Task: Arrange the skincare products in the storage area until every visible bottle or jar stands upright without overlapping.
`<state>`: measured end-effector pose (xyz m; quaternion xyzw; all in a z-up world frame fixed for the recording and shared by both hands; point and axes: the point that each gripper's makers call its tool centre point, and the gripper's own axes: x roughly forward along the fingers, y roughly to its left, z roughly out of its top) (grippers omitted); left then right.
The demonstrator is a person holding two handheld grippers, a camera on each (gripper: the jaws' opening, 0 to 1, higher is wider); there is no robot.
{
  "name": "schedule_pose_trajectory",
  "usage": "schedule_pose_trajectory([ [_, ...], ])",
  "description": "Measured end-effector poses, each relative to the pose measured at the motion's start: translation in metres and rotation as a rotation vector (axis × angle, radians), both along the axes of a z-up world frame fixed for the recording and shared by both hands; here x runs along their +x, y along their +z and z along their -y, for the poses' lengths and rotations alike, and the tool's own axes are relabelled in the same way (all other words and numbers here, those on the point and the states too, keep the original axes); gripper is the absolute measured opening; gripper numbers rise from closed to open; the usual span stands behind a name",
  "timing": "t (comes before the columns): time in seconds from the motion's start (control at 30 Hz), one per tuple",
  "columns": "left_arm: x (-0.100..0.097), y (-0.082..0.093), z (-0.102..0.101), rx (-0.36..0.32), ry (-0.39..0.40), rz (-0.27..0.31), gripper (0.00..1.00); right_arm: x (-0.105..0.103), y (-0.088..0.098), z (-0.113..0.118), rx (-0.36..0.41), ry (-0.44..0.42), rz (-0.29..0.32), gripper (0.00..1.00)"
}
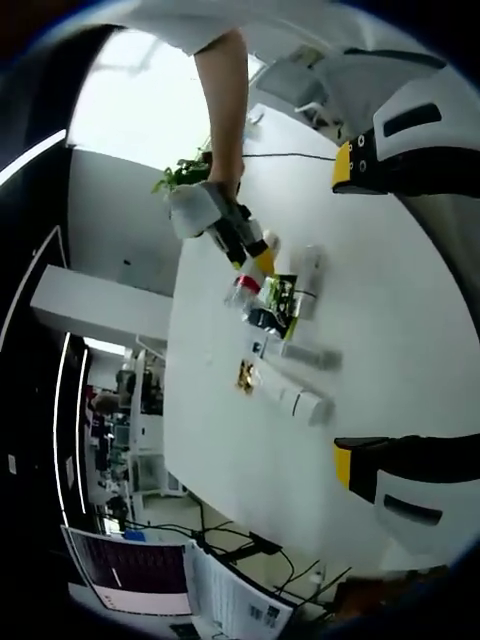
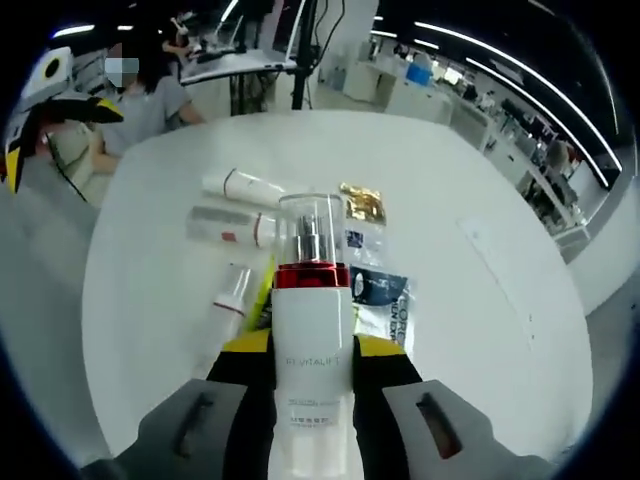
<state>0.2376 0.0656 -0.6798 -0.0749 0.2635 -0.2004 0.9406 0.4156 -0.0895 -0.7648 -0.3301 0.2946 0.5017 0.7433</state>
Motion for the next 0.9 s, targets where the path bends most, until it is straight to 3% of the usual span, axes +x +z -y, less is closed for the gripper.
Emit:
schedule_pose_trajectory([
  [0.33,0.003,0.012,0.014,-0.008,-0.048,0.025,0.93,-0.017,0.018,0.005,0.078,-0.073,0.051,0.28],
  [0.67,0.009,0.035,0.033,-0.117,-0.072,0.048,0.92,-0.049,0.065,-0.007,0.204,-0.109,0.151,0.28],
  [0.9,0.009,0.039,0.046,-0.186,-0.088,0.045,0.89,-0.077,0.089,-0.022,0.304,-0.144,0.172,0.28],
])
